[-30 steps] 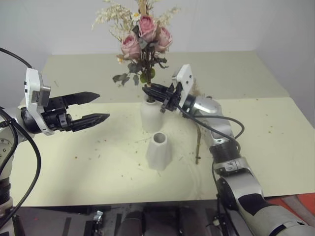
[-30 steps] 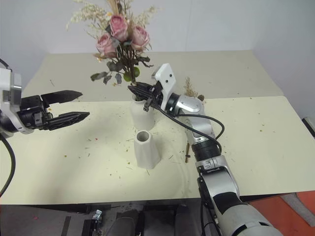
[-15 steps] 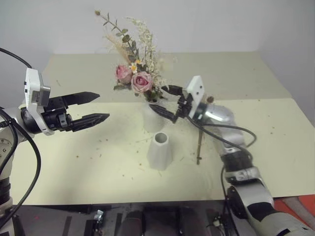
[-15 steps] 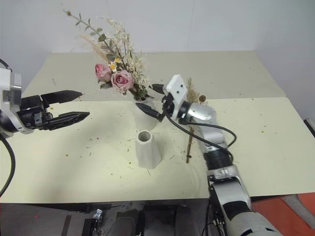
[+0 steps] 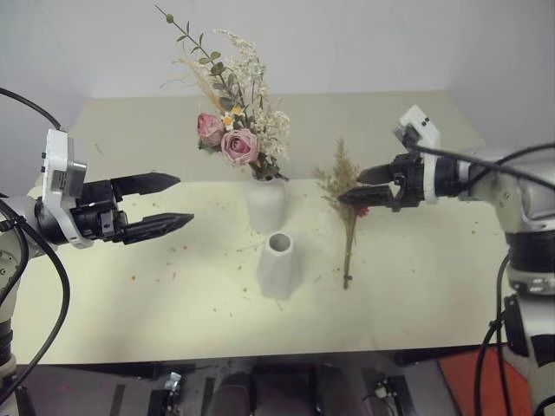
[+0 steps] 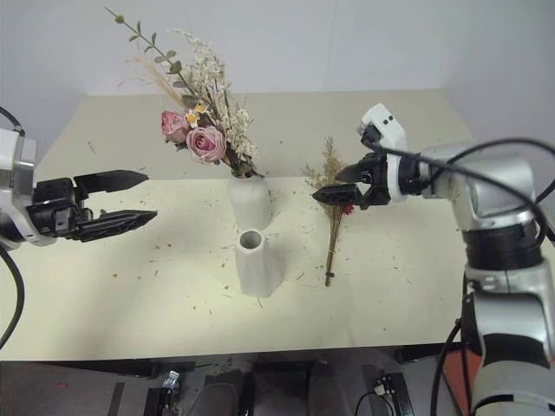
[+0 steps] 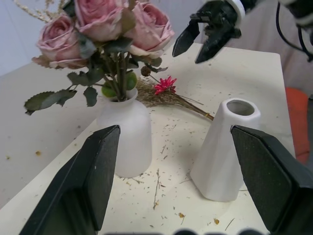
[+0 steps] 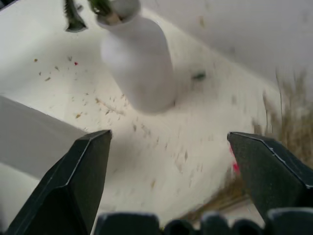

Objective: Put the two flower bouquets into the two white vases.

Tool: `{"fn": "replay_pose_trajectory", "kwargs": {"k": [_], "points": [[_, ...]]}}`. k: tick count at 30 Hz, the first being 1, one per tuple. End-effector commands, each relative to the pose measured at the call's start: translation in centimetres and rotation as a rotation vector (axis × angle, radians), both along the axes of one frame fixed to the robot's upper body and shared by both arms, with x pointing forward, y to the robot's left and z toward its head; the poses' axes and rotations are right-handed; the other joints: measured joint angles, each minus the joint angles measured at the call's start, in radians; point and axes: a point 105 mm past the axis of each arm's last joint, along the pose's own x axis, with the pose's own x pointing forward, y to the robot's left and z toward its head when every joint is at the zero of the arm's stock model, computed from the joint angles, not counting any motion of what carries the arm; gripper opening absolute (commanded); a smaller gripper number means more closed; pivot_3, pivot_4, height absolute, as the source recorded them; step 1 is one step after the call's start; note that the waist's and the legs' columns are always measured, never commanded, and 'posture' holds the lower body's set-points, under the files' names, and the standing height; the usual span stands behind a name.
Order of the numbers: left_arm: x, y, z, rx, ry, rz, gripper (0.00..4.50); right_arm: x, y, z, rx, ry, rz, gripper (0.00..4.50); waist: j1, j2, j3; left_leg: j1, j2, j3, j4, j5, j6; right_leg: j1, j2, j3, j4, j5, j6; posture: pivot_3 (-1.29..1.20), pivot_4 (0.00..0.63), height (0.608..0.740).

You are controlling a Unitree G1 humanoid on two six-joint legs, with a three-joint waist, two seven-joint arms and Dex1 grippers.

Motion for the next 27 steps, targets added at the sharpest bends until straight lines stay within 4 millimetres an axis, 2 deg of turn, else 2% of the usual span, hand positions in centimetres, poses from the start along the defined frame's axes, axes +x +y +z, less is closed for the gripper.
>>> {"fn": "replay_pose_trajectory", "kwargs": {"k": [1, 7, 16, 19, 27], "points": [[-0.6, -0.2, 0.9, 0.017, -0.045, -0.028, 3.9, -0.5, -0.1, -2.0, -0.138, 0.162, -0.06, 4.46, 0.0, 0.0, 0.0, 0.0, 0.0, 0.0, 0.0, 0.0, 0.0, 0.0, 0.0, 0.0, 0.0, 0.0, 0.0, 0.0, 0.15, 0.74], [-0.8, -0.3, 0.9, 0.021, -0.044, -0.036, 3.9, -0.9, 0.0, -5.2, -0.25, 0.411, -0.17, 4.46, 0.003, 0.0, 0.0, -0.003, -0.001, 0.0, 0.0, 0.0, 0.0, -0.002, -0.002, 0.0, 0.0, 0.0, 0.0, 0.0, 0.15, 0.74], [-1.8, -0.6, 0.7, 0.029, -0.011, -0.119, 3.9, 1.4, 0.3, -8.1, -0.352, 0.476, -0.348, 4.46, 0.002, 0.0, 0.0, -0.004, -0.001, 0.0, 0.0, 0.0, 0.0, -0.003, -0.002, 0.0, 0.0, 0.0, 0.0, 0.0, 0.15, 0.74], [-2.3, -0.5, 0.5, 0.052, 0.004, -0.149, 3.9, 1.7, 0.8, -8.8, -0.377, 0.459, -0.373, 3.92, -0.001, 0.0, 0.0, -0.004, -0.001, 0.0, 0.0, 0.0, 0.0, -0.003, -0.002, 0.0, 0.0, 0.0, 0.0, 0.0, 0.15, 0.74], [-3.2, -0.4, 0.6, 0.052, 0.024, -0.198, 3.9, 3.0, 0.7, -9.2, -0.365, 0.421, -0.499, 1.19, -0.002, 0.0, 0.0, -0.003, -0.001, 0.0, 0.0, 0.0, 0.0, -0.003, -0.001, 0.0, 0.0, 0.0, 0.0, 0.0, 0.15, 0.74]]}}
